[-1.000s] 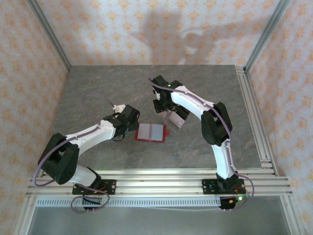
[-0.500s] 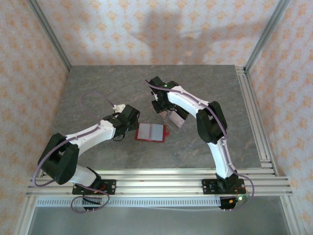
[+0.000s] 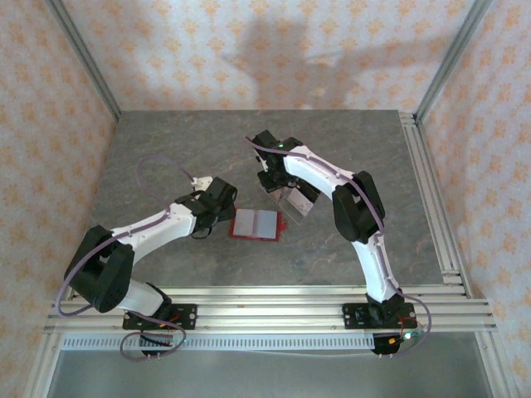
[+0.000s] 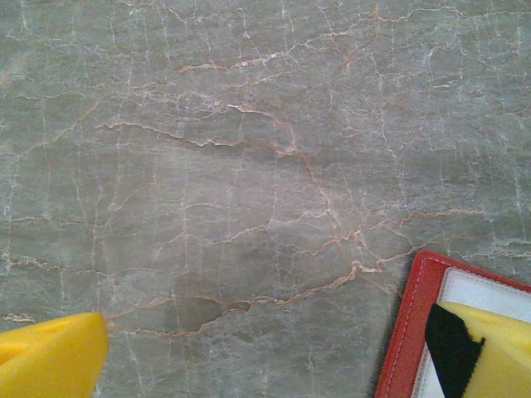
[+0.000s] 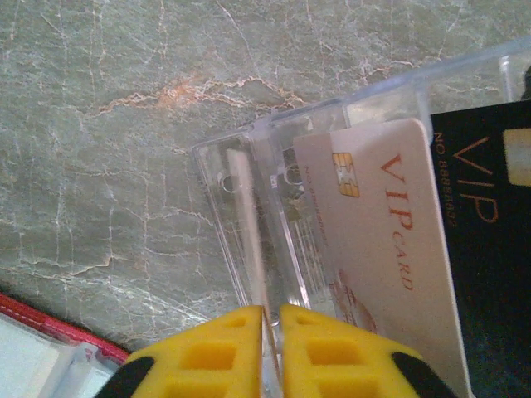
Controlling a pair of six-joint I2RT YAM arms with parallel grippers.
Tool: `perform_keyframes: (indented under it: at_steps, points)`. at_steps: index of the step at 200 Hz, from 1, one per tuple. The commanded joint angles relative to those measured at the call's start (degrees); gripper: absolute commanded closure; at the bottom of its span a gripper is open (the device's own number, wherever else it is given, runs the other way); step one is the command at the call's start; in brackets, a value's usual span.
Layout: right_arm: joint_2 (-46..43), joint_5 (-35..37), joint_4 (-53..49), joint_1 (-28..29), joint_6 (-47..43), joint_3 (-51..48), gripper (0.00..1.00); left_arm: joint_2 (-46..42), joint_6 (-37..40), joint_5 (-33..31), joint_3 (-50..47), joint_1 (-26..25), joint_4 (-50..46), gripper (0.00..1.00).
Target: Put the credit cards into the card holder
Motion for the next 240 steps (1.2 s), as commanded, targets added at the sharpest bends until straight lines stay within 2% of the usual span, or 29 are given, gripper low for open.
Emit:
perform_keyframes:
  at_steps: [1, 28, 82, 120, 145, 185, 216, 240]
  points:
    - [1.3, 0.5, -2.3, 0.3, -0.6, 2.5, 0.92, 0.1, 1.0, -1.1, -0.1, 0.5, 0.5, 0.00]
    - [1.5, 0.0, -3.5, 0.1, -1.3, 4.1, 1.00, 0.5, 1.2, -1.0, 0.3, 0.5, 0.0, 0.00]
    - [-1.3, -2.2, -7.1, 0.0, -1.0, 9.6, 1.00, 1.3, 3.5, -0.8, 1.5, 0.5, -1.2, 0.00]
    - [-7.5, -7.7, -3.9, 0.4, 3.1, 6.1, 1.00, 1.9, 6.6, 1.2, 1.5, 0.5, 0.2, 0.00]
    - [-13.2, -11.1, 2.1, 0.6, 8.5, -2.0, 1.00, 2.7, 7.3, 6.1, 1.2, 0.5, 2.2, 0.00]
    - [-24.5, -14.2, 21.1, 1.4, 23.2, -23.7, 1.00, 6.6, 10.5, 11.6, 2.5, 0.1, 3.1, 0.01]
    - [-31.1, -14.0, 36.3, 2.3, 34.1, -39.1, 1.00, 8.6, 12.2, 12.4, 3.6, -0.5, 2.5, 0.01]
    - [-34.0, -13.1, 45.9, 3.6, 39.8, -47.4, 1.00, 9.5, 12.4, 11.1, 3.8, -0.7, 1.6, 0.02]
